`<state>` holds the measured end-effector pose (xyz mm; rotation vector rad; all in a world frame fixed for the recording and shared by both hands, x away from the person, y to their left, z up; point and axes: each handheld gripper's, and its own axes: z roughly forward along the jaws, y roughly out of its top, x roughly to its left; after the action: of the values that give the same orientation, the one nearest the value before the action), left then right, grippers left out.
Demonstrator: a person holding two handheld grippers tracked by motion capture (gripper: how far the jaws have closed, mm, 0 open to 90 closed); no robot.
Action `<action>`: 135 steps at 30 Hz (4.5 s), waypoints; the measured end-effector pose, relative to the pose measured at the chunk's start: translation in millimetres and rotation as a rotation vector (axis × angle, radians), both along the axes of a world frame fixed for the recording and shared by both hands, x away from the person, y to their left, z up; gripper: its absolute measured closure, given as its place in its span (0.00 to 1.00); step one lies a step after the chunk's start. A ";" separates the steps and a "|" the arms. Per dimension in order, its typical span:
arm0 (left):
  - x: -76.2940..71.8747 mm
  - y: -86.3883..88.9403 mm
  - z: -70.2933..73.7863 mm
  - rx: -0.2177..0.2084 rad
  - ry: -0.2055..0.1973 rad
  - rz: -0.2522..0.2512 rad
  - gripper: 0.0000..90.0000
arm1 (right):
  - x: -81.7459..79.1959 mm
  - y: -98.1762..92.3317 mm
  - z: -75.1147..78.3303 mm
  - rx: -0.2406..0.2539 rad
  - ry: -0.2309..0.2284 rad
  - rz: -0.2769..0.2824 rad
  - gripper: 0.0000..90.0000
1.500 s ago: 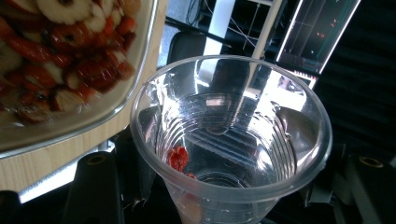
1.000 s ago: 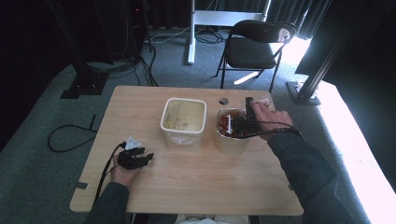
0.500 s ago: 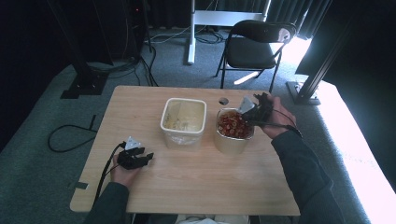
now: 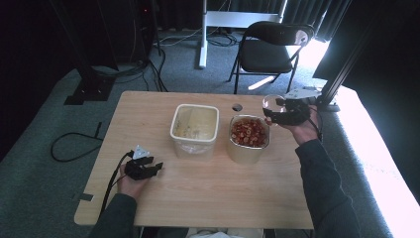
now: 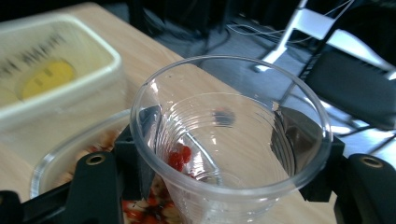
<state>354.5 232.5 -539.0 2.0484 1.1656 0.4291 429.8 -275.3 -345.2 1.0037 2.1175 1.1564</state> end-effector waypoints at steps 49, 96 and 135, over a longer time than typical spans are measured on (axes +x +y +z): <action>-0.8 -0.5 0.0 -0.001 0.000 -0.001 0.54 | -7.1 48.6 0.2 0.092 -0.025 0.130 0.37; -0.5 -0.5 -0.2 0.000 0.001 0.001 0.54 | 4.1 122.0 2.8 0.161 -0.003 0.276 0.36; -0.6 0.4 0.2 -0.001 0.001 -0.001 0.54 | 17.9 179.2 2.6 0.246 0.024 0.336 0.35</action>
<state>353.9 232.9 -538.8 2.0485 1.1656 0.4267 447.7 -96.1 -342.6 0.7818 2.2612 1.6057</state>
